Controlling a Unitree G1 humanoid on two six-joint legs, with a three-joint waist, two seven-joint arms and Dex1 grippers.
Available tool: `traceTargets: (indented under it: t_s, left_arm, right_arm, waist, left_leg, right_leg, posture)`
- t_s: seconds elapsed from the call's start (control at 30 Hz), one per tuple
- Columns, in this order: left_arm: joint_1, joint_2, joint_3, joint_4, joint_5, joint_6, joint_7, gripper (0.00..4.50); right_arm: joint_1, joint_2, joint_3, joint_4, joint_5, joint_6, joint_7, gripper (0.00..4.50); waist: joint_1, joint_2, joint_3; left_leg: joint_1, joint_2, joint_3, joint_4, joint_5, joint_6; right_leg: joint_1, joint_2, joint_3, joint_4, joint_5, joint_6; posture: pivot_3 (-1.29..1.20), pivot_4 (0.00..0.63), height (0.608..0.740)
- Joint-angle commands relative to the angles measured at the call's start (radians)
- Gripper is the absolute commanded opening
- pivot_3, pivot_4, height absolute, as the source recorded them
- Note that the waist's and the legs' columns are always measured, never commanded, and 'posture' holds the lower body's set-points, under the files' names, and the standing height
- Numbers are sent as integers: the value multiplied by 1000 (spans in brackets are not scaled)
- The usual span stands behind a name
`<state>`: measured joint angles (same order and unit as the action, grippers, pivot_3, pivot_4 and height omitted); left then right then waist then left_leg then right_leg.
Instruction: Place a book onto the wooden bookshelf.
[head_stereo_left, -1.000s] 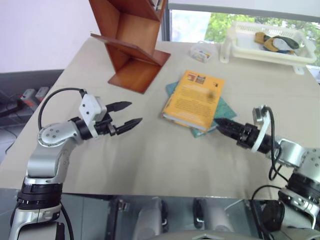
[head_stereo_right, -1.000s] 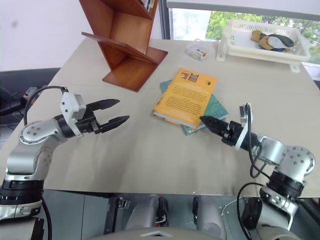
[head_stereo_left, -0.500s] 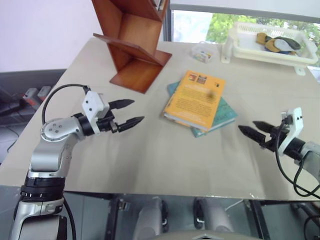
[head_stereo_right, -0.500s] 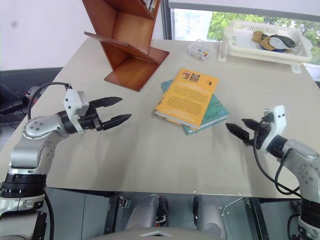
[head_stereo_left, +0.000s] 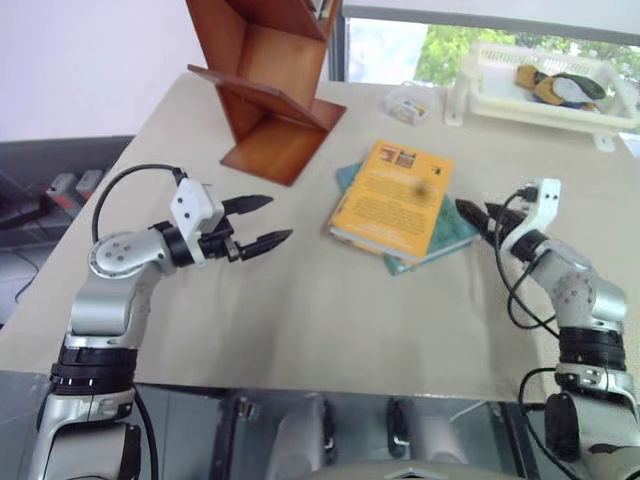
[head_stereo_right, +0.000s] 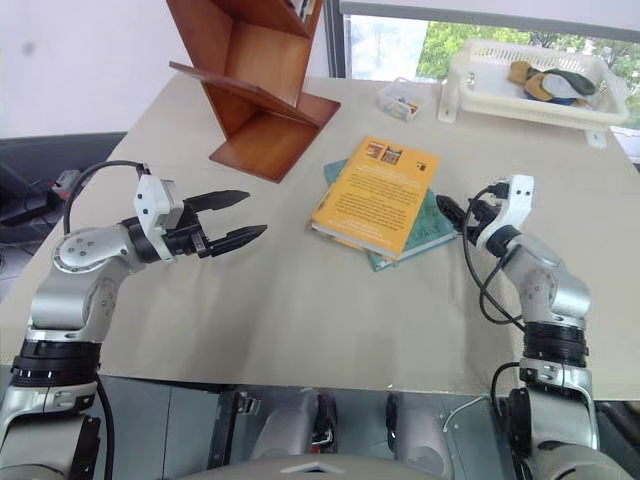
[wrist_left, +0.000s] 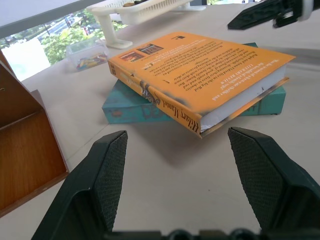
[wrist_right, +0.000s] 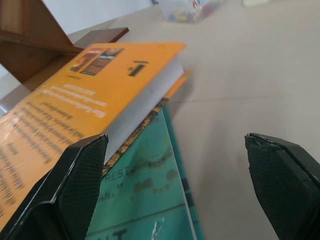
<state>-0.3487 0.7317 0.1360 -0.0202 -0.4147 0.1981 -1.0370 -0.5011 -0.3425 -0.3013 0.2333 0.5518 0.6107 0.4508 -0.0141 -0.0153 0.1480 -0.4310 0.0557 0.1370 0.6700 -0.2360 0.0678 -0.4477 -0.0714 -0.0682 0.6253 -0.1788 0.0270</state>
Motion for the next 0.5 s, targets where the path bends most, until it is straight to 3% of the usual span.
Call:
traceTargets:
  t_s: [0.03, 0.3, 0.5]
  left_arm:
    - [5, 6, 27, -38, -5, -15, 13, 3536]
    - [28, 13, 41, -55, -6, -11, 25, 3536]
    - [29, 11, 48, -32, -11, -7, 29, 3536]
  right_arm:
    - [-20, 17, -28, 19, 66, 27, 48, 4500]
    - [52, 36, -115, -24, 335, 270, 168, 4500]
    - [153, 33, -58, -125, 310, 275, 157, 4500]
  waist:
    - [0, 0, 0]
    - [1, 0, 0]
    - [0, 0, 0]
  left_leg:
    - [0, 0, 0, 0, 0, 0]
    - [1, 1, -1, 0, 0, 0]
    - [1, 1, -1, 0, 0, 0]
  right_leg:
    - [0, 0, 0, 0, 0, 0]
    - [1, 0, 0, 0, 0, 0]
    - [1, 0, 0, 0, 0, 0]
  posture:
    - [0, 150, 712]
    - [0, 150, 712]
    - [0, 150, 712]
